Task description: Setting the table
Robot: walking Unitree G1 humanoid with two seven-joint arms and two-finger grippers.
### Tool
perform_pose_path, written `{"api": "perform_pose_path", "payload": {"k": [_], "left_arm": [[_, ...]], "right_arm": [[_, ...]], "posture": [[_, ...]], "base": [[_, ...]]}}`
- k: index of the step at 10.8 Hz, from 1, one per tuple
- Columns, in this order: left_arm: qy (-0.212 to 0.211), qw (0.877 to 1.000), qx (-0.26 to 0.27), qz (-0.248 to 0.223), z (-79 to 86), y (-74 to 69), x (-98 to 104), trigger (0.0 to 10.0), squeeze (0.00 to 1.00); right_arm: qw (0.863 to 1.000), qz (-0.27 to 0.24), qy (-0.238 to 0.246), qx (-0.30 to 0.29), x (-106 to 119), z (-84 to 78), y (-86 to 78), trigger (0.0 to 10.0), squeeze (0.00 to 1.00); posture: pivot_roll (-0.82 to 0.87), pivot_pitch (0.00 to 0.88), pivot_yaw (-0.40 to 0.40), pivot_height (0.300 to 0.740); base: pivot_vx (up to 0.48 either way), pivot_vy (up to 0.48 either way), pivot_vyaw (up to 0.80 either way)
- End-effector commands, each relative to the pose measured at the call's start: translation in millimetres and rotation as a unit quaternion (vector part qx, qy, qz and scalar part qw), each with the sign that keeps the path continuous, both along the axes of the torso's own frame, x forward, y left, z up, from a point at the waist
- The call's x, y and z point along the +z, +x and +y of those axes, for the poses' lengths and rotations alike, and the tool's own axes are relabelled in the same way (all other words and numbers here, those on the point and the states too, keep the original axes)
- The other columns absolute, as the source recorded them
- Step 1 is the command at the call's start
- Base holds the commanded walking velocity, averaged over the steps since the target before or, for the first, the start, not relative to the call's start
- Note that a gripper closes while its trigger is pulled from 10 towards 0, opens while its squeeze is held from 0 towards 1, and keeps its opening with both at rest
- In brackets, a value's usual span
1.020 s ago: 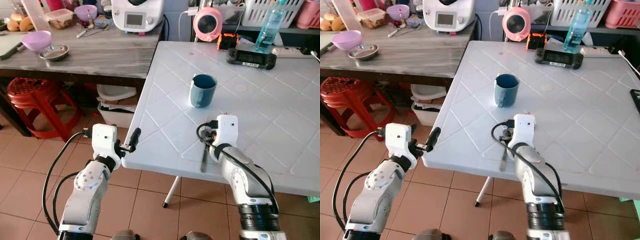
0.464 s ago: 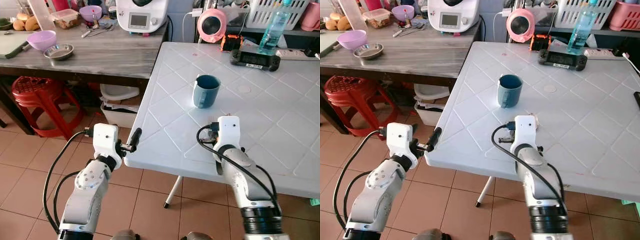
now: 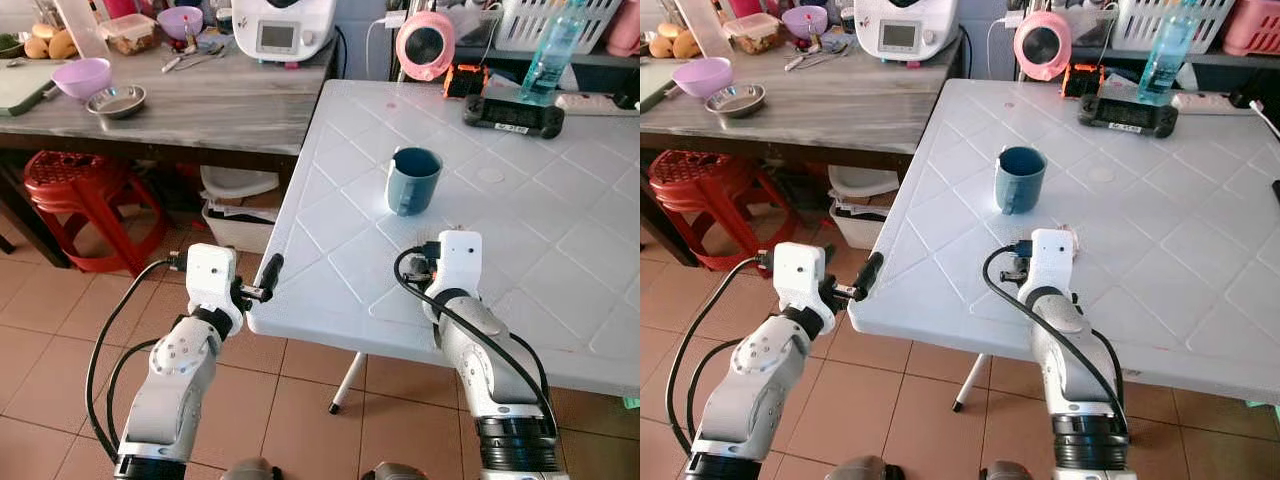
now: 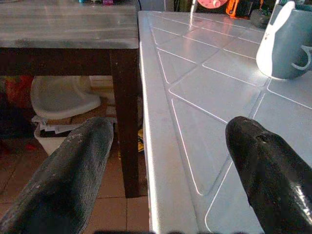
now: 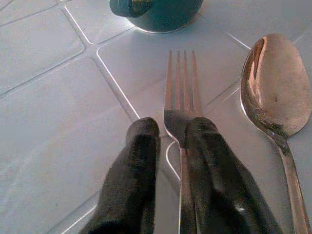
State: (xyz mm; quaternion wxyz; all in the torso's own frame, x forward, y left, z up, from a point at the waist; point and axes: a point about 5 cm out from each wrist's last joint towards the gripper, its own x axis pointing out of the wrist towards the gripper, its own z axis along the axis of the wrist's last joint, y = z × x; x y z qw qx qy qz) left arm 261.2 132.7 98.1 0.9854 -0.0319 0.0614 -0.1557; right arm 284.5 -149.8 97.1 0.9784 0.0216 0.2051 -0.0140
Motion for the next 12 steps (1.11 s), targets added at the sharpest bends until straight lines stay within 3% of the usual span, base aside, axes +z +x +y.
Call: {"api": "perform_pose_path", "payload": {"k": [1, 4, 5, 6, 7, 8, 9, 12], "left_arm": [[0.010, 1.000, -0.005, 0.001, 1.7, 1.5, -0.2, 10.0, 0.00], [0.011, 1.000, -0.004, 0.006, 0.6, 0.5, -2.0, 10.0, 0.00], [0.013, 1.000, -0.006, 0.008, 0.7, 0.5, -2.4, 10.0, 0.00], [0.014, 1.000, -0.008, 0.010, 0.6, 0.5, -2.9, 10.0, 0.00], [0.015, 1.000, -0.009, 0.011, 0.7, 0.3, -3.0, 10.0, 0.00], [0.016, 1.000, -0.009, 0.013, 1.5, 0.1, -3.6, 10.0, 0.00], [0.016, 1.000, -0.010, 0.015, 1.3, 0.2, -3.9, 10.0, 0.00], [0.016, 1.000, -0.014, 0.017, -0.5, 0.7, -4.6, 10.0, 0.00]], "right_arm": [[1.000, 0.011, 0.005, -0.005, -3.4, -0.8, -2.9, 10.0, 1.00], [1.000, 0.024, 0.015, 0.008, 3.3, 6.9, -9.1, 10.0, 0.99], [0.999, 0.030, 0.011, 0.012, 1.3, 5.7, -11.1, 10.0, 0.85], [0.999, 0.046, 0.003, 0.012, -5.8, 1.8, -13.9, 10.0, 0.85], [0.999, 0.050, 0.006, 0.007, -6.4, 0.9, -14.6, 10.0, 1.00], [1.000, 0.016, 0.010, 0.015, 5.9, 3.1, -9.5, 10.0, 1.00], [1.000, 0.000, 0.015, 0.015, 10.6, 3.5, -7.6, 10.0, 0.00], [1.000, 0.024, 0.010, 0.015, 1.9, 0.7, -13.7, 10.0, 0.00]], "posture": [[0.00, 0.000, 0.065, 0.740], [-0.01, 0.000, 0.068, 0.740], [-0.01, 0.000, 0.067, 0.740], [0.00, 0.000, 0.069, 0.740], [0.00, 0.000, 0.069, 0.740], [0.00, 0.000, 0.071, 0.740], [0.00, 0.000, 0.070, 0.740], [-0.01, 0.000, 0.070, 0.740]], "base": [[0.000, 0.000, 0.00], [0.000, 0.000, 0.00], [0.000, 0.000, 0.00], [0.000, 0.000, 0.00], [0.000, 0.000, 0.00], [0.000, 0.000, 0.00], [0.000, 0.000, 0.00], [0.000, 0.000, 0.00]]}}
